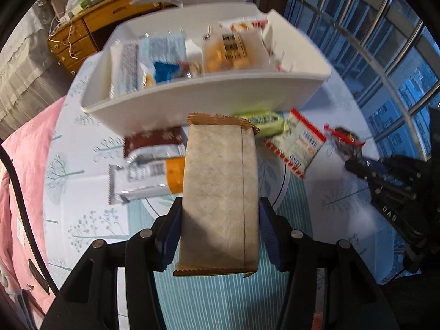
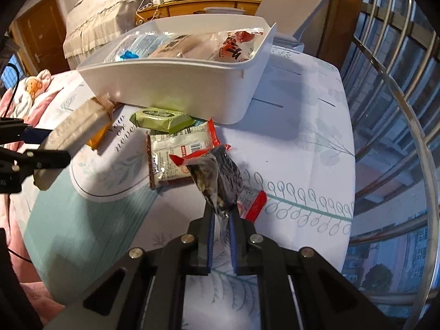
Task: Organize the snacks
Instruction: 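Carry both held snacks into the white tray and open both tools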
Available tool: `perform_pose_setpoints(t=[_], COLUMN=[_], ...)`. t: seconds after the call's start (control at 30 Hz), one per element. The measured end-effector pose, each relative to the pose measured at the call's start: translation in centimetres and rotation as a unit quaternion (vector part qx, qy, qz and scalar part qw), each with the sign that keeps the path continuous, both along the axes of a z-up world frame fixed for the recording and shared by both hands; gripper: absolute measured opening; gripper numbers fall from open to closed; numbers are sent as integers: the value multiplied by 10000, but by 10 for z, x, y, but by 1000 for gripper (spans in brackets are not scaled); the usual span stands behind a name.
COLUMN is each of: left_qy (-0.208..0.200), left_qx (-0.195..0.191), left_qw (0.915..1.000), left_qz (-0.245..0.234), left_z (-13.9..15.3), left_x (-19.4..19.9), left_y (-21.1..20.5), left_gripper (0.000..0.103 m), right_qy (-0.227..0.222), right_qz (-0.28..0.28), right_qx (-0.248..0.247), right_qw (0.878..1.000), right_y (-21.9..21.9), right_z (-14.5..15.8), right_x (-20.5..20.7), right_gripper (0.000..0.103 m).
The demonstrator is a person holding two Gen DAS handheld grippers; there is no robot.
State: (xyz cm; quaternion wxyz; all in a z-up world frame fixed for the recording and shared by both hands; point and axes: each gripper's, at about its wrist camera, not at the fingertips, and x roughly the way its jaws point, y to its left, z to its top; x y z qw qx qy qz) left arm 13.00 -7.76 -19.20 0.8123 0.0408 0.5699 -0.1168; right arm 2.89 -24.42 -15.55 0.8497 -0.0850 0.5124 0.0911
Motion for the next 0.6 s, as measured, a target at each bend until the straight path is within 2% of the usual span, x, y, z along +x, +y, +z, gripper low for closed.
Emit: perform_pose_setpoints(t=[0.4,0.6], left_qy=[-540,-579], left_qx=[-487,-556], left_qw=[9966,9953], left_qz=[-383,-539], left_z=[61,80], left_x=[21,49], left_y=[24,27], left_gripper=[51,51], right_qy=[-223,-421], right_qz=[-486,-721], right_qx=[59,176], right_qw=[9985,9964], right_y=[7,15], right_z=[45,70], right_x=[-4,8], right_gripper=[9,9])
